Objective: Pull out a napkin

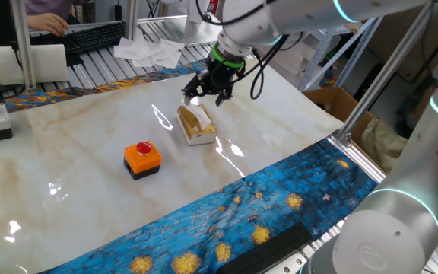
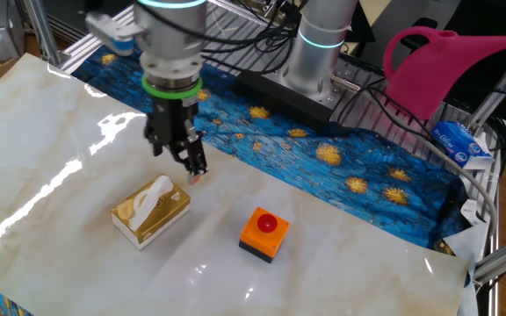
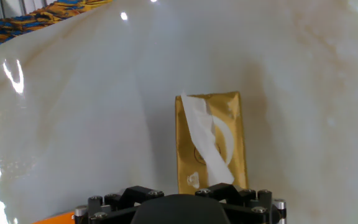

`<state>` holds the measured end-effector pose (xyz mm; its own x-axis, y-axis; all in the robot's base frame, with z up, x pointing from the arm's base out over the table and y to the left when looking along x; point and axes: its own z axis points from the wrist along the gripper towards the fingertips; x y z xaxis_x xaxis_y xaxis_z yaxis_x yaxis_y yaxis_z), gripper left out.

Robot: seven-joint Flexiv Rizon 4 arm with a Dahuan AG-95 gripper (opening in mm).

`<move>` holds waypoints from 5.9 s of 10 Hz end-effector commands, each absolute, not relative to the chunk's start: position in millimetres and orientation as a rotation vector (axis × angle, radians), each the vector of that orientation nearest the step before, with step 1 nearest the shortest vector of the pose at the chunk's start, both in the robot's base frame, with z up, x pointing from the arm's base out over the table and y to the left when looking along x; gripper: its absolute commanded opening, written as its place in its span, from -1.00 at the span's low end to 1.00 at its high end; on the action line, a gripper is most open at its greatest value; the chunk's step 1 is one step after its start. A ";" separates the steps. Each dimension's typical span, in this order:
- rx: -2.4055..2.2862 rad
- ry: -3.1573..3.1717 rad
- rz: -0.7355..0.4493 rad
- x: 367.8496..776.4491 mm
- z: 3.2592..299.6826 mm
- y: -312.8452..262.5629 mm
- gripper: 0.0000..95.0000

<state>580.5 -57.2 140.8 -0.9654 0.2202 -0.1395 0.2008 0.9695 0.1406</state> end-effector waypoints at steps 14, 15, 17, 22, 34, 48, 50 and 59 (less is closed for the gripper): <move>0.193 2.925 0.307 611.9 80.8 -79.6 0.60; 0.197 2.924 0.308 611.4 79.2 -79.6 0.60; 0.286 2.924 0.321 610.7 76.6 -79.4 0.60; 0.255 2.915 0.311 609.0 71.2 -79.4 -1.00; -0.002 3.155 0.058 614.1 116.8 -93.1 -1.00; 0.511 3.284 0.042 530.3 214.6 -58.4 -1.00; 0.583 3.271 0.021 503.2 213.0 -30.3 -1.00; 0.815 3.258 -0.029 410.2 251.4 43.0 0.60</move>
<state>406.1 41.4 249.7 -0.8670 0.4567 0.1992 0.4553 0.8886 -0.0560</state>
